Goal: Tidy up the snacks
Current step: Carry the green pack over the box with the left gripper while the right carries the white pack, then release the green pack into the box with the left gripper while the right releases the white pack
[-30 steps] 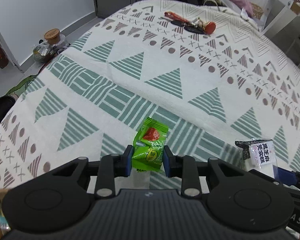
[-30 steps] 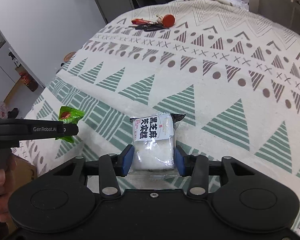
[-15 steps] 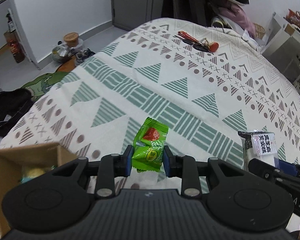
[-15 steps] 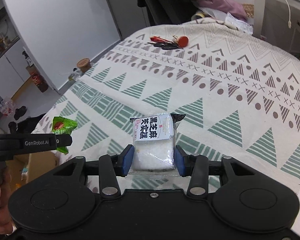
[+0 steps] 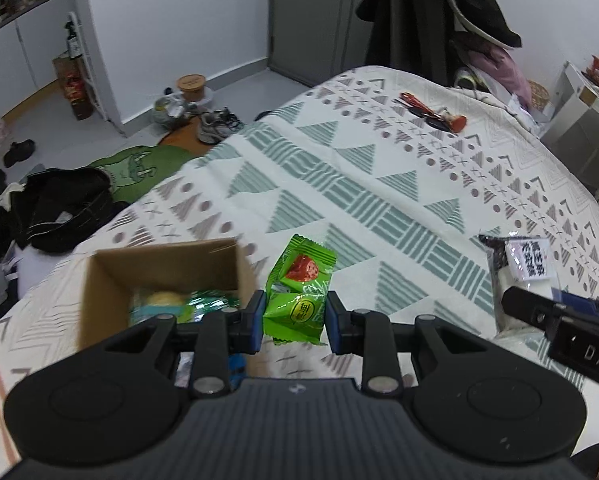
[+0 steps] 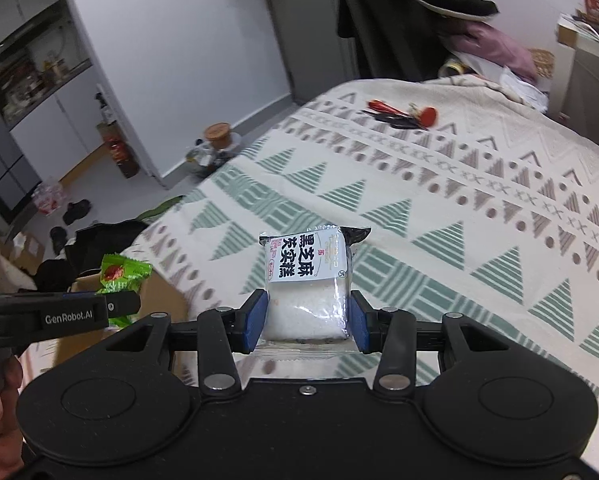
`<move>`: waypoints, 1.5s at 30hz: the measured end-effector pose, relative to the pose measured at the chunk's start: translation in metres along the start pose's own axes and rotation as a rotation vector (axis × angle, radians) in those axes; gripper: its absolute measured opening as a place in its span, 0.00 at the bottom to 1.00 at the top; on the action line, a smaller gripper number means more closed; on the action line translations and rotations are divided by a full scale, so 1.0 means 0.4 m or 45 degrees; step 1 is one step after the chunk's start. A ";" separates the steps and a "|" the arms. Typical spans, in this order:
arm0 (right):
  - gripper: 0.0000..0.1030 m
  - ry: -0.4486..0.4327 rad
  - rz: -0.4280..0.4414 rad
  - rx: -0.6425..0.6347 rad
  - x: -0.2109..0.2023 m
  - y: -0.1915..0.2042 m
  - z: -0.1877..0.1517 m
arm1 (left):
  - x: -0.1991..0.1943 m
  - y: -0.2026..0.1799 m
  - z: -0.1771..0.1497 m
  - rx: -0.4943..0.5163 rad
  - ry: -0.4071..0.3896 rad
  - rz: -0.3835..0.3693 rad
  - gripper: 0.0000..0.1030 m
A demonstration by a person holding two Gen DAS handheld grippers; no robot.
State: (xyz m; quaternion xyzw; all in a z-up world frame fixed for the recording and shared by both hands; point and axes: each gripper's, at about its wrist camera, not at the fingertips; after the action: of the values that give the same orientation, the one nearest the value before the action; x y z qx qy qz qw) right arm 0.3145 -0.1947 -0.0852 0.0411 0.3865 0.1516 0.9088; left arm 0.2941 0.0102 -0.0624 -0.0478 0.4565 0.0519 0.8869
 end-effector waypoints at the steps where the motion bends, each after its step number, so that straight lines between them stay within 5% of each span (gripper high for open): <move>1: 0.42 -0.001 0.008 -0.007 -0.004 0.011 0.001 | -0.009 0.012 -0.003 -0.011 0.000 0.009 0.28; 23: 0.41 -0.008 0.151 -0.182 -0.040 0.238 0.010 | -0.140 0.203 -0.045 -0.154 -0.014 0.043 0.28; 45: 0.42 0.101 0.262 -0.240 0.033 0.411 -0.051 | -0.135 0.372 -0.107 -0.283 0.025 0.035 0.29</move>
State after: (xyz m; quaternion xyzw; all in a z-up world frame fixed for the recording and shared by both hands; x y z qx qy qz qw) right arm 0.2685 -0.0353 -0.0769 -0.0112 0.4001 0.2811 0.8722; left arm 0.2082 0.1494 -0.0489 -0.1401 0.4572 0.1138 0.8709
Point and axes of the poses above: each gripper's, at about its wrist camera, not at the fingertips, and x roughly the way its jaws point, y to its left, z to its top
